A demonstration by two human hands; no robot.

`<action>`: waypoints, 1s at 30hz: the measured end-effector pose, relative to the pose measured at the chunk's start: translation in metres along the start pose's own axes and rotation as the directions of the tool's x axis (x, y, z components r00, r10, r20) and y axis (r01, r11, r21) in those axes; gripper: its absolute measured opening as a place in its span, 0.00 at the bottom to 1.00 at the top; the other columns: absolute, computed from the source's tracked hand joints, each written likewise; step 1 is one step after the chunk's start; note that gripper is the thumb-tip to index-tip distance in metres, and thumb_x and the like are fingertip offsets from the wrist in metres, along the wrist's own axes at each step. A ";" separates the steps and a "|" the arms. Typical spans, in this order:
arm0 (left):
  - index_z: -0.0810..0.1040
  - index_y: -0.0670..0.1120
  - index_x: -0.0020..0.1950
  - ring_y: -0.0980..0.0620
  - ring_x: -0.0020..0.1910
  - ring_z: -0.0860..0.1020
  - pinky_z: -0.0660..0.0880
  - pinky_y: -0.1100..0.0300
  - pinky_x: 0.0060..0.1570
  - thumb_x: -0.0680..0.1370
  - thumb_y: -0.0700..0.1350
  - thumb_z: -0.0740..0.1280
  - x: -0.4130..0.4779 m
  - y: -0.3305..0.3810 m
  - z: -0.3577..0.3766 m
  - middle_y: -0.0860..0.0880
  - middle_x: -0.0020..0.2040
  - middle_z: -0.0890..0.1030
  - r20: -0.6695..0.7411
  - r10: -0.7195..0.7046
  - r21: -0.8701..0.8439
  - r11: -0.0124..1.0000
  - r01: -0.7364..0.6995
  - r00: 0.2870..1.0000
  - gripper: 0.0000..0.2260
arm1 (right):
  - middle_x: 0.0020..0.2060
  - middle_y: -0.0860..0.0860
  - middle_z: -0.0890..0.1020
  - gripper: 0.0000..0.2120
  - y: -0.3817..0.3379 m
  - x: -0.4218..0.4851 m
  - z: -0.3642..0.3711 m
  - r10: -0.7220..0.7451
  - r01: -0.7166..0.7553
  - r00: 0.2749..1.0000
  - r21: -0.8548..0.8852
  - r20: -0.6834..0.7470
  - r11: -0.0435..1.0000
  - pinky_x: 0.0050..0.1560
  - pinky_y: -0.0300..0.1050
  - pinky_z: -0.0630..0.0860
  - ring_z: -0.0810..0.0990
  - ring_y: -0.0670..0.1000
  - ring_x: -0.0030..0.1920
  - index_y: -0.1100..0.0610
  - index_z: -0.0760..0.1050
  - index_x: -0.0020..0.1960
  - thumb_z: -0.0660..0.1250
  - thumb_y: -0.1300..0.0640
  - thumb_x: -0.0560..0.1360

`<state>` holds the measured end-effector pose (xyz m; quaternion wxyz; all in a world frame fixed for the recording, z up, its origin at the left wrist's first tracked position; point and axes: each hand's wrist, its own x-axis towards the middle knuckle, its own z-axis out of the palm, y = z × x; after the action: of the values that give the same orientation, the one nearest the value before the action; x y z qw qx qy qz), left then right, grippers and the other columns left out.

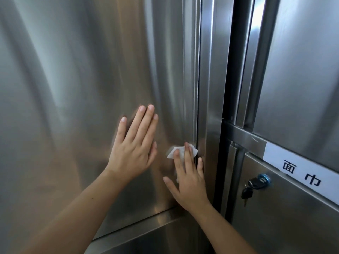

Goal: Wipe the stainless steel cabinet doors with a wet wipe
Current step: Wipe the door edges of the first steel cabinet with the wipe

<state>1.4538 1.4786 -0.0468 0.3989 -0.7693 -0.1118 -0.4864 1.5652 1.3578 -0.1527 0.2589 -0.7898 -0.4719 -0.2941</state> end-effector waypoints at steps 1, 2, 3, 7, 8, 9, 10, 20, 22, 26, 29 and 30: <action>0.63 0.38 0.73 0.44 0.72 0.62 0.56 0.44 0.68 0.77 0.47 0.55 0.007 -0.003 -0.001 0.41 0.73 0.62 -0.006 -0.010 -0.001 1.000 0.010 1.000 0.25 | 0.74 0.60 0.54 0.34 -0.001 0.005 -0.004 -0.001 0.001 1.000 -0.005 -0.010 1.000 0.67 0.61 0.47 0.52 0.57 0.74 0.55 0.48 0.76 0.49 0.37 0.77; 0.63 0.38 0.73 0.44 0.72 0.62 0.56 0.44 0.68 0.77 0.47 0.55 0.013 -0.006 -0.002 0.41 0.73 0.62 -0.010 -0.017 -0.001 1.000 0.017 1.000 0.26 | 0.75 0.60 0.54 0.34 -0.002 0.010 -0.007 -0.001 0.001 1.000 -0.009 -0.022 1.000 0.67 0.61 0.46 0.52 0.57 0.74 0.55 0.48 0.76 0.49 0.37 0.77; 0.63 0.38 0.73 0.44 0.72 0.62 0.56 0.44 0.68 0.77 0.47 0.55 0.020 -0.010 -0.003 0.41 0.73 0.62 -0.013 -0.023 0.002 1.000 0.023 1.000 0.26 | 0.75 0.60 0.54 0.33 -0.002 0.015 -0.011 -0.001 0.001 0.999 -0.015 -0.036 1.000 0.67 0.61 0.46 0.53 0.57 0.74 0.55 0.48 0.76 0.49 0.37 0.77; 0.61 0.39 0.73 0.44 0.73 0.59 0.54 0.43 0.68 0.77 0.47 0.55 0.041 -0.024 -0.010 0.42 0.74 0.61 0.000 -0.042 0.000 0.999 0.042 0.999 0.26 | 0.74 0.60 0.56 0.32 -0.005 0.042 -0.032 -0.019 0.016 0.994 -0.028 -0.111 0.999 0.67 0.61 0.50 0.57 0.59 0.73 0.55 0.50 0.76 0.48 0.38 0.78; 0.61 0.39 0.73 0.44 0.73 0.59 0.54 0.43 0.68 0.77 0.47 0.55 0.046 -0.027 -0.012 0.42 0.74 0.61 0.003 -0.044 0.003 0.999 0.044 0.999 0.26 | 0.74 0.60 0.56 0.32 -0.005 0.047 -0.037 -0.027 0.025 0.991 -0.022 -0.127 0.999 0.67 0.61 0.50 0.58 0.59 0.73 0.55 0.50 0.76 0.48 0.38 0.78; 0.61 0.39 0.73 0.44 0.73 0.59 0.54 0.43 0.68 0.77 0.47 0.55 0.050 -0.030 -0.013 0.42 0.74 0.61 0.007 -0.043 0.008 0.999 0.043 0.999 0.26 | 0.74 0.60 0.56 0.32 -0.006 0.053 -0.041 -0.032 0.029 0.990 -0.024 -0.139 0.999 0.67 0.61 0.49 0.58 0.59 0.73 0.55 0.50 0.76 0.47 0.38 0.78; 0.61 0.39 0.73 0.44 0.73 0.60 0.54 0.43 0.68 0.77 0.47 0.55 0.055 -0.032 -0.015 0.42 0.74 0.61 0.010 -0.043 0.014 0.999 0.043 0.999 0.26 | 0.74 0.60 0.57 0.32 -0.006 0.057 -0.046 -0.034 0.030 0.989 -0.030 -0.146 0.999 0.67 0.61 0.49 0.58 0.60 0.73 0.55 0.50 0.76 0.47 0.38 0.78; 0.66 0.39 0.72 0.43 0.72 0.62 0.60 0.40 0.66 0.76 0.48 0.53 0.109 -0.054 -0.029 0.42 0.73 0.64 -0.009 -0.093 -0.009 0.996 0.093 0.996 0.25 | 0.75 0.57 0.53 0.33 -0.013 0.110 -0.092 -0.040 0.030 0.987 -0.067 -0.154 0.997 0.69 0.55 0.39 0.51 0.55 0.75 0.52 0.44 0.76 0.44 0.36 0.78; 0.66 0.39 0.71 0.43 0.72 0.62 0.61 0.40 0.66 0.76 0.48 0.53 0.117 -0.059 -0.031 0.42 0.73 0.64 -0.020 -0.106 -0.006 0.994 0.106 0.994 0.25 | 0.76 0.55 0.48 0.33 -0.013 0.121 -0.100 -0.065 0.055 0.986 -0.070 -0.151 0.996 0.69 0.49 0.31 0.44 0.53 0.76 0.50 0.38 0.76 0.42 0.35 0.77; 0.65 0.39 0.72 0.43 0.72 0.61 0.60 0.40 0.66 0.77 0.48 0.52 0.128 -0.069 -0.031 0.42 0.73 0.63 -0.016 -0.083 0.017 0.996 0.083 0.996 0.25 | 0.76 0.54 0.45 0.33 -0.013 0.136 -0.110 -0.094 0.079 0.983 -0.097 -0.155 0.992 0.68 0.43 0.25 0.39 0.51 0.75 0.49 0.34 0.75 0.40 0.35 0.77; 0.65 0.39 0.72 0.44 0.72 0.61 0.60 0.40 0.66 0.77 0.48 0.52 0.139 -0.076 -0.030 0.42 0.73 0.63 -0.028 -0.059 0.035 0.998 0.060 0.998 0.25 | 0.76 0.54 0.46 0.33 -0.014 0.149 -0.120 -0.118 0.096 0.976 -0.123 -0.181 0.988 0.68 0.44 0.24 0.39 0.51 0.75 0.49 0.35 0.75 0.40 0.35 0.77; 0.65 0.39 0.72 0.44 0.72 0.61 0.60 0.40 0.66 0.77 0.48 0.52 0.143 -0.078 -0.030 0.42 0.73 0.63 -0.036 -0.058 0.036 0.998 0.059 0.998 0.25 | 0.76 0.54 0.46 0.33 -0.015 0.154 -0.124 -0.128 0.102 0.973 -0.139 -0.194 0.985 0.67 0.44 0.23 0.39 0.50 0.75 0.49 0.33 0.74 0.40 0.35 0.76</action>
<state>1.4616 1.4772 0.1189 0.4005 -0.7496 -0.1363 -0.5091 1.5837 1.3701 0.0447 0.2368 -0.7421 -0.4684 -0.4170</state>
